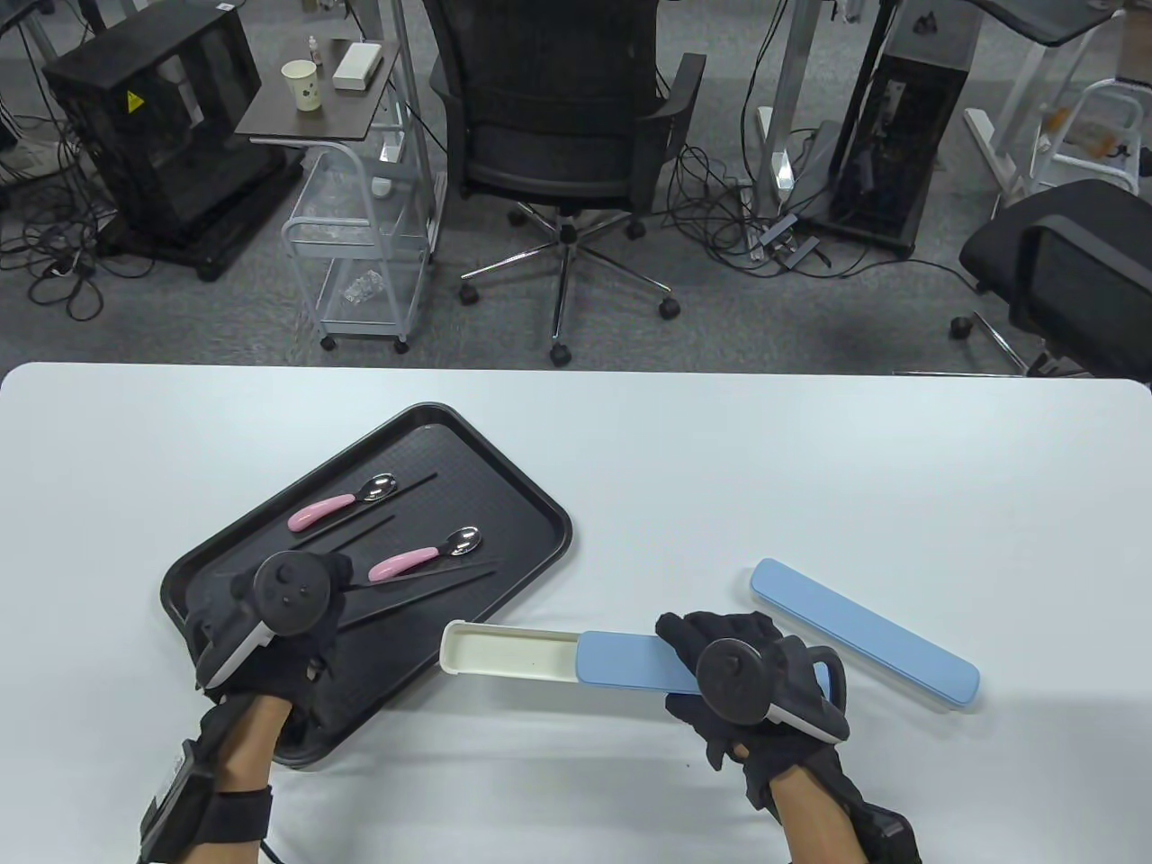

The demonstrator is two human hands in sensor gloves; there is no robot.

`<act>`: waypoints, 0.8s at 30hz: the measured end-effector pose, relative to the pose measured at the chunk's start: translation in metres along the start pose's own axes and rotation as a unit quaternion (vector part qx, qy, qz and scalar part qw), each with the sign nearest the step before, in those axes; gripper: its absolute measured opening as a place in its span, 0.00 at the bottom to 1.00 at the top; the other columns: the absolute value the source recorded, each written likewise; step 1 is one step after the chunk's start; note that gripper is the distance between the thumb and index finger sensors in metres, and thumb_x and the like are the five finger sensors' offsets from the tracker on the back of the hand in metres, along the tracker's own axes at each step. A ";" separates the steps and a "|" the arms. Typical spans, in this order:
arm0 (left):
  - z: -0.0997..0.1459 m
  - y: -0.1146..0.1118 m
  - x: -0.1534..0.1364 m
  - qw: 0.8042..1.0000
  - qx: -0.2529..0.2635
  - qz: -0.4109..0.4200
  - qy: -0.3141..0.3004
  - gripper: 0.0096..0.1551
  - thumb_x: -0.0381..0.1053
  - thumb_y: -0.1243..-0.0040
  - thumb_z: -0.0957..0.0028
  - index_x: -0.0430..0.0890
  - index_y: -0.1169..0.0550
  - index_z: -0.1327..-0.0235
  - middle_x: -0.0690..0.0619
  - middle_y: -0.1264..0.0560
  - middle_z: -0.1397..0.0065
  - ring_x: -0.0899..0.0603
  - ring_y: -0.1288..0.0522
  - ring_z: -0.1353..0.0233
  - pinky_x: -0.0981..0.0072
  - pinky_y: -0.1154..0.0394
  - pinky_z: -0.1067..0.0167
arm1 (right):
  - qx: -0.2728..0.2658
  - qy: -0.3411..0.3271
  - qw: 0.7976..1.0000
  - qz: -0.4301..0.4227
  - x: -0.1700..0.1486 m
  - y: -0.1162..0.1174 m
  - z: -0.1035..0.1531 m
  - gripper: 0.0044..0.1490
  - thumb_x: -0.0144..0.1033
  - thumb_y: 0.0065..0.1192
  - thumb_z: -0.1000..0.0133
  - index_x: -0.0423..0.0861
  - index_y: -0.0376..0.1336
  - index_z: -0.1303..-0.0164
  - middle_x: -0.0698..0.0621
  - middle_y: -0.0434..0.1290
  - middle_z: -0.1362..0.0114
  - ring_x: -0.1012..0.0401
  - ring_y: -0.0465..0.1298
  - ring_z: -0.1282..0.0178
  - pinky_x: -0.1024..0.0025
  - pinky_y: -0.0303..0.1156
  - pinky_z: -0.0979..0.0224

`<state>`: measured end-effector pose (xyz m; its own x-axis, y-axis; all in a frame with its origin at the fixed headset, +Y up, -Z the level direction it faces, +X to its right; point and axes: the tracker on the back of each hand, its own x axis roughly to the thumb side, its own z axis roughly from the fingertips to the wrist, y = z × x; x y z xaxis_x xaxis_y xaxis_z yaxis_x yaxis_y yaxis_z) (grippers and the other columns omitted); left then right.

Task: Slide to open lunch boxes and place utensils

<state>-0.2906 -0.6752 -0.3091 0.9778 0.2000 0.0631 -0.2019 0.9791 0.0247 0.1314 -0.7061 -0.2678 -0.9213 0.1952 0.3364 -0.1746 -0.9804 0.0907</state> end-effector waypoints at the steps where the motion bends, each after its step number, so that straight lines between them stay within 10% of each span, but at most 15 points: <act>1: 0.004 0.002 0.003 1.000 0.008 0.001 -0.012 0.25 0.47 0.42 0.52 0.56 0.29 0.40 0.52 0.29 0.32 0.39 0.31 0.32 0.36 0.47 0.30 | 0.000 0.000 1.000 0.000 0.000 0.000 0.000 0.50 0.51 0.74 0.50 0.59 0.50 0.21 0.48 0.57 0.19 0.45 0.62 0.21 0.35 0.49 0.20; 24: 0.049 -0.032 0.110 0.968 0.016 -0.125 -0.216 0.24 0.45 0.36 0.55 0.57 0.23 0.42 0.53 0.25 0.36 0.42 0.26 0.38 0.38 0.41 0.32 | 0.005 -0.018 1.000 0.010 0.014 0.002 0.000 0.50 0.51 0.73 0.50 0.58 0.49 0.21 0.47 0.57 0.19 0.46 0.62 0.21 0.35 0.49 0.20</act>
<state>-0.1794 -0.6863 -0.2539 0.8827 -0.0837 0.4625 0.0298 0.9920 0.1226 0.1182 -0.7050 -0.2629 -0.9111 0.1763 0.3725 -0.1526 -0.9840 0.0924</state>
